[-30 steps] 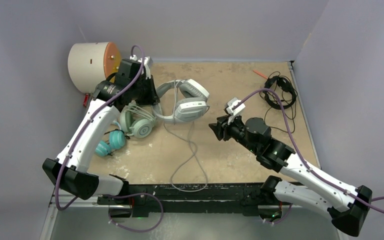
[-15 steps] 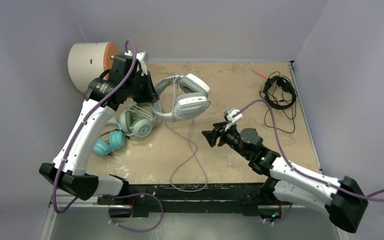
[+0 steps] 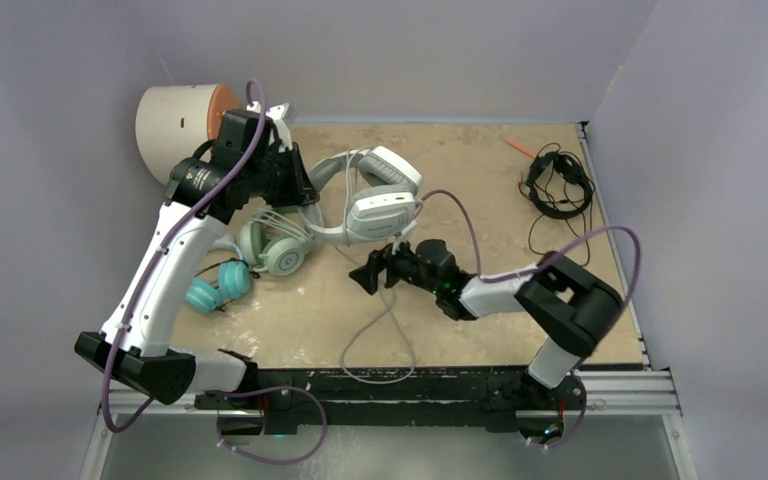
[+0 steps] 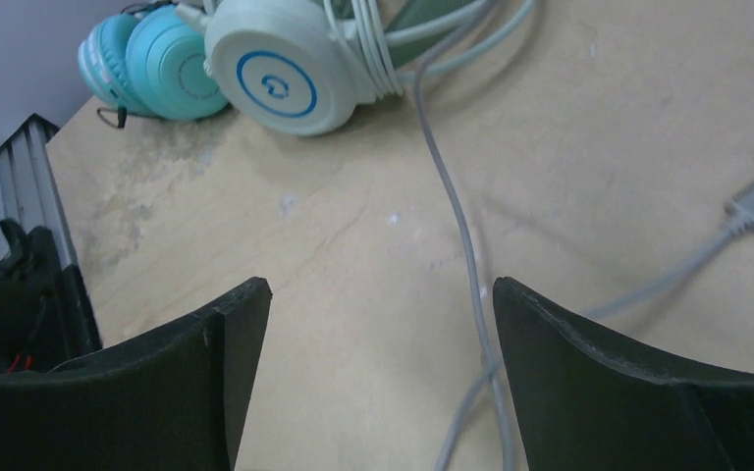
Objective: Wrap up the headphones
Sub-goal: Wrap the headphones cable around the headphones.
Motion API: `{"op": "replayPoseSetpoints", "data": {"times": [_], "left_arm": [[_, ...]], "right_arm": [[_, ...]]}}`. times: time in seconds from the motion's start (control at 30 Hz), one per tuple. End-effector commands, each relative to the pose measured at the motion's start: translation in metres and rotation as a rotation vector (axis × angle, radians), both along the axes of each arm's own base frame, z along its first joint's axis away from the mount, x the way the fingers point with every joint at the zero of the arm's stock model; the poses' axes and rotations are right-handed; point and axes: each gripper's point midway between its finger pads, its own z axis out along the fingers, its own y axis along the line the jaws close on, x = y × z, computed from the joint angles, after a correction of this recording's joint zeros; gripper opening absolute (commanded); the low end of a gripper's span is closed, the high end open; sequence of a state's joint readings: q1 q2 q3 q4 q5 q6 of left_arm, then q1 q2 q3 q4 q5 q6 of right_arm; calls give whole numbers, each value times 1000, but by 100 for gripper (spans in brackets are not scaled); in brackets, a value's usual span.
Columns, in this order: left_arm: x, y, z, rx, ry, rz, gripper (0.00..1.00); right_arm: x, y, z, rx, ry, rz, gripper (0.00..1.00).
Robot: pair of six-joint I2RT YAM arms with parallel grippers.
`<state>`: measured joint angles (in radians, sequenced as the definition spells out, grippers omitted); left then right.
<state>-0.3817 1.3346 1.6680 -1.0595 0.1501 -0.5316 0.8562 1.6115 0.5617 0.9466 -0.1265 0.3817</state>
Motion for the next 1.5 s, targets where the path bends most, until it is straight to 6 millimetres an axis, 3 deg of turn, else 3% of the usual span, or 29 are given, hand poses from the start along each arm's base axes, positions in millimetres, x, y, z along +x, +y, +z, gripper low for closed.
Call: {"op": "replayPoseSetpoints", "data": {"times": [0.0, 0.13, 0.3, 0.4, 0.47, 0.57, 0.6, 0.67, 0.8, 0.87, 1.03, 1.17, 1.3, 1.47], "left_arm": [[0, -10, 49, -122, -114, -14, 0], [2, -10, 53, -127, -120, -11, 0], [2, -13, 58, -139, -118, -19, 0], [2, -15, 59, -153, -113, -26, 0], [1, -17, 61, -167, -110, -36, 0], [2, -19, 66, -189, -115, -44, 0], [4, -19, 66, -194, -115, -41, 0], [10, -17, 66, -205, -117, -32, 0], [28, -13, 71, -274, -128, -13, 0], [39, -12, 74, -314, -129, 2, 0], [61, -14, 85, -412, -144, 38, 0], [76, -1, 85, -459, -167, 196, 0], [84, 31, 68, -349, -222, 356, 0], [94, 97, 14, -86, -271, 635, 0]], "right_arm": [[26, 42, 29, 124, -74, 43, 84], [40, 67, 8, 78, -59, 84, 77], [53, 78, -21, 18, -31, 85, 77], [59, 88, -31, 6, -19, 89, 71], [58, 89, -36, 15, -3, 96, 58], [54, 87, -24, 52, -29, 102, 25], [49, 86, -19, 67, -32, 109, 13], [38, 78, -10, 85, -36, 114, 0], [7, 64, -1, 74, -22, 149, 0], [-14, 58, -5, 41, -6, 178, 0], [-65, 63, -7, -8, 44, 311, 0], [-96, 67, 3, -34, 25, 388, 0], [-118, 64, 22, -32, 9, 450, 0], [-139, 68, 48, -158, 6, 533, 0]]}}
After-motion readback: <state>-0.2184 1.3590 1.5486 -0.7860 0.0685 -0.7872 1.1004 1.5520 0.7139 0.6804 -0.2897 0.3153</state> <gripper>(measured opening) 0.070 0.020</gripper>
